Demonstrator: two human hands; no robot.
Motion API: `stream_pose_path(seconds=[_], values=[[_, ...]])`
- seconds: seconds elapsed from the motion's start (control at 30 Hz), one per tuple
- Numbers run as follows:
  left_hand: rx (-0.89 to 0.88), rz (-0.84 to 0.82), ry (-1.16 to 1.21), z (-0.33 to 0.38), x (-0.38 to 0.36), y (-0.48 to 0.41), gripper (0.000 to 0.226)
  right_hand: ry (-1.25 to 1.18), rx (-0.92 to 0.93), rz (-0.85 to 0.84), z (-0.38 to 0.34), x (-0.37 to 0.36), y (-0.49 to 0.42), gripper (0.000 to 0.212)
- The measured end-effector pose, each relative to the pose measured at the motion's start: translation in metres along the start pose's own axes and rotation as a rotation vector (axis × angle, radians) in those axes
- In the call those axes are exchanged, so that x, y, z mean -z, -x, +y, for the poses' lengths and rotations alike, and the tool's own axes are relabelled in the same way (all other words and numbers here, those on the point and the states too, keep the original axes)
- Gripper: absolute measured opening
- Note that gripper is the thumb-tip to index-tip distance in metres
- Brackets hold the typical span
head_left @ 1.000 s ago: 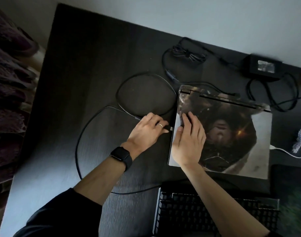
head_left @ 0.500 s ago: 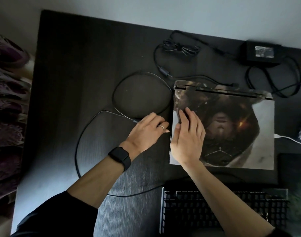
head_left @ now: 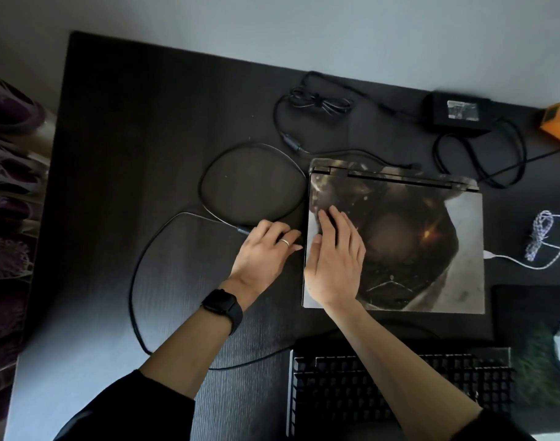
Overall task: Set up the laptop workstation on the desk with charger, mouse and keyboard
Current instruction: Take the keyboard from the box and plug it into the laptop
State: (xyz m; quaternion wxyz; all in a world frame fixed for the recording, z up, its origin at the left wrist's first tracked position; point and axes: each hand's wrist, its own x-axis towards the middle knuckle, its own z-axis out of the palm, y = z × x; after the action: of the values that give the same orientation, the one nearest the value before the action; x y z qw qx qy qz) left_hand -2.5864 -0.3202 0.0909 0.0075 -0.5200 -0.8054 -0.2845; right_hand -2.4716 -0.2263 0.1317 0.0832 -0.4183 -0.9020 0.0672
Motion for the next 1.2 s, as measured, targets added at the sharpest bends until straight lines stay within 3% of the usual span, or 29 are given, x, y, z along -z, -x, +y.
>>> stream_pose_path(seconds=[0.1, 0.17, 0.27, 0.37, 0.53, 0.77, 0.93, 1.07, 1.2], values=[[0.075, -0.063, -0.041, 0.012, 0.006, 0.000, 0.027, -0.010, -0.006, -0.039, -0.001, 0.004, -0.001, 0.043], [0.121, -0.126, -0.066, 0.020, 0.014, 0.002, 0.038, -0.032, 0.002, -0.101, 0.001, 0.008, -0.002, 0.045], [0.185, -0.186, -0.104, 0.034, 0.029, 0.006, 0.062, -0.060, 0.149, -0.289, 0.015, 0.023, -0.005, 0.052], [0.328, -0.214, -0.095, 0.057, 0.043, 0.020, 0.065, -0.154, 0.226, -0.480, 0.042, 0.052, -0.003, 0.054], [0.523, -0.292, -0.039, 0.123, 0.059, 0.066, 0.050, -0.322, -0.078, -0.497, 0.121, 0.114, 0.056, 0.041], [0.480, -0.367, -0.075, 0.216, 0.058, 0.145, 0.060, -0.290, -0.423, -0.454, 0.256, 0.162, 0.166, 0.050], [0.418, -0.610, -0.238, 0.256, 0.049, 0.183, 0.095, -0.182, -0.487, -0.543, 0.312, 0.167, 0.217, 0.081], [0.404, -0.699, -0.306, 0.265, 0.051, 0.189, 0.112, -0.217, -0.538, -0.520, 0.322, 0.164, 0.233, 0.096], [0.444, -0.747, -0.344, 0.266, 0.056, 0.181, 0.106, -0.300, -0.515, -0.527, 0.323, 0.158, 0.236, 0.107]])
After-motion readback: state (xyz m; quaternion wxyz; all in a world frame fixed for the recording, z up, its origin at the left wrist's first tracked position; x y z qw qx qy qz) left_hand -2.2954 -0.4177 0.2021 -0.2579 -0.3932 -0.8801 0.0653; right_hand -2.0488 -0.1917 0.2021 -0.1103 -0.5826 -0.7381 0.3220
